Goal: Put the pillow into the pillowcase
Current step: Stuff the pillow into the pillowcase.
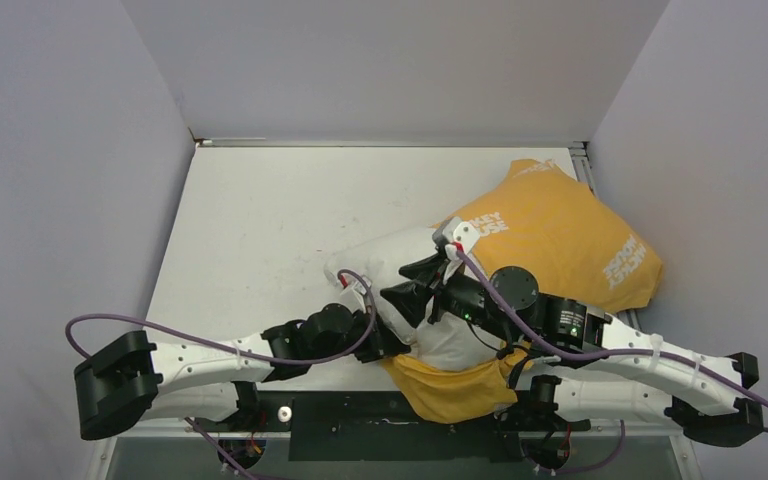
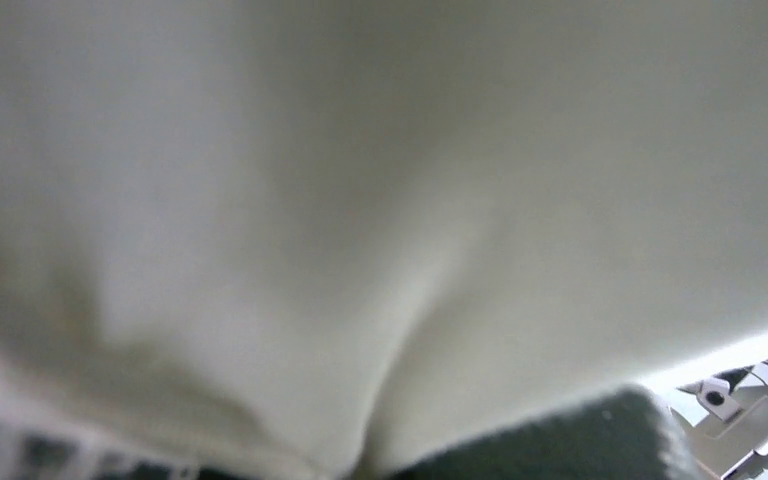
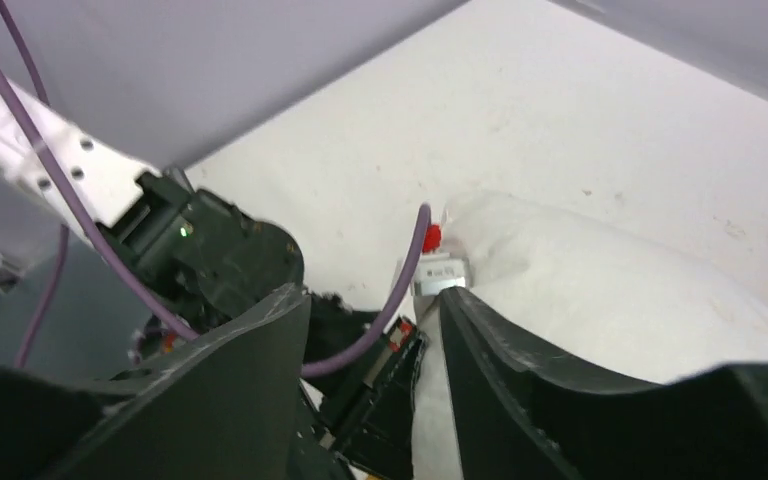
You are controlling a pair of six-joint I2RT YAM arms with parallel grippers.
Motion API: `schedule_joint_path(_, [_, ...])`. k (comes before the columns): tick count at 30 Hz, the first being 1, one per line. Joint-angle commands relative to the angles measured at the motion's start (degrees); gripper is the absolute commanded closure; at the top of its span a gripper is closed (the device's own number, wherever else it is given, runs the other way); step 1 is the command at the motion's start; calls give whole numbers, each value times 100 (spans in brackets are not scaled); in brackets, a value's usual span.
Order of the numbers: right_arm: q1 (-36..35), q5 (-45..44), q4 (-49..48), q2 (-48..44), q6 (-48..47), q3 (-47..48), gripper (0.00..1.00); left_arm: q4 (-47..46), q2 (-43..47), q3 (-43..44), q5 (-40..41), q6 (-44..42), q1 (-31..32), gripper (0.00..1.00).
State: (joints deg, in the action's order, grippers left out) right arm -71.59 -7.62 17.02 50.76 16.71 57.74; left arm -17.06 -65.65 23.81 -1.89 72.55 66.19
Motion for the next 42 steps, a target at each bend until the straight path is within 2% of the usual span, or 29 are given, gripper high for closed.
schedule_joint_path(1, [144, -345, -126, 839, -281, 647, 58, 409, 541, -66, 480, -46, 34, 100])
schedule_joint_path(3, [523, -25, 31, 1417, -130, 955, 67, 579, 696, -154, 663, 21, 37, 100])
schedule_joint_path(5, [1095, 886, -4, 1941, 110, 1090, 72, 687, 846, -264, 845, 98, 34, 100])
schedule_joint_path(7, [1370, 1289, -207, 2314, 368, 1097, 77, 706, 1011, -383, 961, 187, 34, 100])
schedule_joint_path(10, [1569, 1373, -141, 2823, 611, 1196, 85, 880, 1307, -529, 1191, 309, 34, 100])
schedule_joint_path(16, [1838, 1547, 85, 3636, 739, 1264, 90, 1194, 2052, -794, 1665, 457, 1, 100])
schedule_joint_path(18, [1833, 1209, 696, 4125, 499, 1628, 94, 1463, 2242, -812, 1775, 457, -69, 100])
schedule_joint_path(21, [1891, -92, 1579, 4565, 376, 1864, 95, 1951, 2497, -815, 1878, 522, -267, 100])
schedule_joint_path(23, [2091, -735, 1936, 4675, 316, 1852, 95, 2157, 2668, -816, 1797, 495, -497, 100])
schedule_joint_path(26, [2621, -1237, 2395, 4832, 190, 1784, 95, 2434, 2865, -823, 1601, 394, -792, 100])
schedule_joint_path(30, [3536, -1409, 2573, 4750, 28, 1454, 95, 3049, 3122, -696, 1430, 122, -1305, 100])
schedule_joint_path(33, [3935, -1540, 2595, 4466, -113, 1291, 95, 3646, 3137, -464, 1533, -177, -1606, 100])
schedule_joint_path(39, [3995, -1642, 2882, 4273, -172, 1331, 95, 4532, 2407, 249, 2110, -538, -1944, 100])
schedule_joint_path(42, [4051, -1764, 2895, 4220, -117, 1218, 95, 4696, 1880, 567, 2103, -814, -2049, 100])
